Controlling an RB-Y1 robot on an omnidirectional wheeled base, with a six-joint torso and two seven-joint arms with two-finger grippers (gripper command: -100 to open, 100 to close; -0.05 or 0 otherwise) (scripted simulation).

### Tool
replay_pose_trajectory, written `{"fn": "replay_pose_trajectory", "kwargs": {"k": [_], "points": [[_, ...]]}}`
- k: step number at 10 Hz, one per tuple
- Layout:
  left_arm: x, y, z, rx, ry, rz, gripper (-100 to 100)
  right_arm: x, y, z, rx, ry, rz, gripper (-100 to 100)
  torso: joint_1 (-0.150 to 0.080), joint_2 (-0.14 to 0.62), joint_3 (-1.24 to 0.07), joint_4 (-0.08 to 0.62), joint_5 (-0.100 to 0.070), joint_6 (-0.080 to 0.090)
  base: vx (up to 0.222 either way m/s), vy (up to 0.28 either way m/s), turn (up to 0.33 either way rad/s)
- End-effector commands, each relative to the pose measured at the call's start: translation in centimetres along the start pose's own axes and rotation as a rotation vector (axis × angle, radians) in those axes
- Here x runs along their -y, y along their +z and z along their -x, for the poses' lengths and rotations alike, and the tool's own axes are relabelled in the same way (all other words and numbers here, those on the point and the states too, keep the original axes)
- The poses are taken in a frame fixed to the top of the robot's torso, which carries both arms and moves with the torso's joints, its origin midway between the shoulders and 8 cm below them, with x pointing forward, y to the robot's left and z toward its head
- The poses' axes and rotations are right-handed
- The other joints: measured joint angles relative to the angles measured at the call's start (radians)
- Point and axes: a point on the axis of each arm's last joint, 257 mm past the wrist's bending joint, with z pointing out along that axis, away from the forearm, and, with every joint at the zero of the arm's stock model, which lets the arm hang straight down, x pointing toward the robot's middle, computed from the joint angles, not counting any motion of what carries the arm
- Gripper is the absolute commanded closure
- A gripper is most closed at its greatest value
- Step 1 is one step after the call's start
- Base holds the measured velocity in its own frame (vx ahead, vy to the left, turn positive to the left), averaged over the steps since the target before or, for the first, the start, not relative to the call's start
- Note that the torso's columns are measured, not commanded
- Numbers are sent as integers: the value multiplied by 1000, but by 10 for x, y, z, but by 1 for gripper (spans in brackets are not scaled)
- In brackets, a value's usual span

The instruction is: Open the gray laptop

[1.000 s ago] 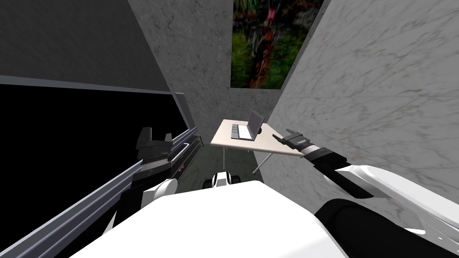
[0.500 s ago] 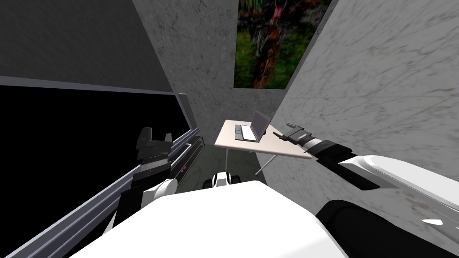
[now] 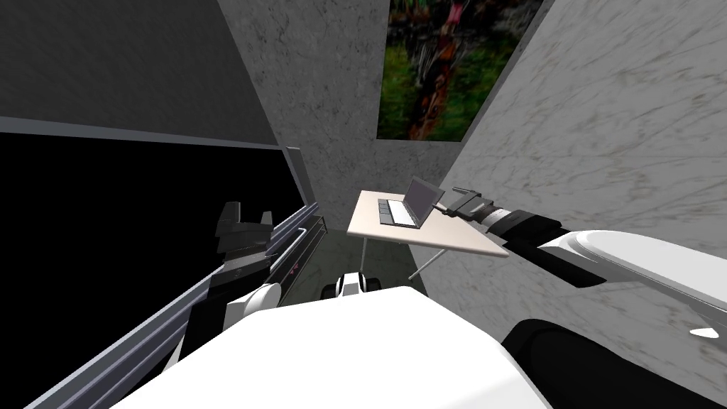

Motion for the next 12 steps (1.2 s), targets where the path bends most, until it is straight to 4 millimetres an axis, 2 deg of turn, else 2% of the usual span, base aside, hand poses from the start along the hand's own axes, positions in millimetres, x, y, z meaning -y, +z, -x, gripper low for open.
{"fn": "replay_pose_trajectory", "kwargs": {"k": [1, 3, 4, 9, 12], "points": [[0, 0, 0, 0, 0, 0, 0, 2, 3, 3, 2, -27, 5, -100, 1, 0, 0, 0, 0, 0, 12, 20, 2], [0, 0, 0, 0, 0, 0, 0, 15, 10, -15, -55, -23, -15, -100, 0, 2, 1, 0, 0, -1, -90, -18, 272], [0, 0, 0, 0, 0, 0, 0, 19, 10, -16, -59, -23, -29, -100, 0, 3, 2, 1, 0, -1, -108, -26, 148], [0, 0, 0, 0, 0, 0, 0, 45, 25, -51, -162, -17, -86, -100, 2, -3, -2, -1, 1, -1, -131, -22, 238], [0, 0, 0, 0, 0, 0, 0, 56, 28, -59, -188, -19, -123, -100, 4, -2, -1, -1, 1, 0, -97, 7, 112]]}}
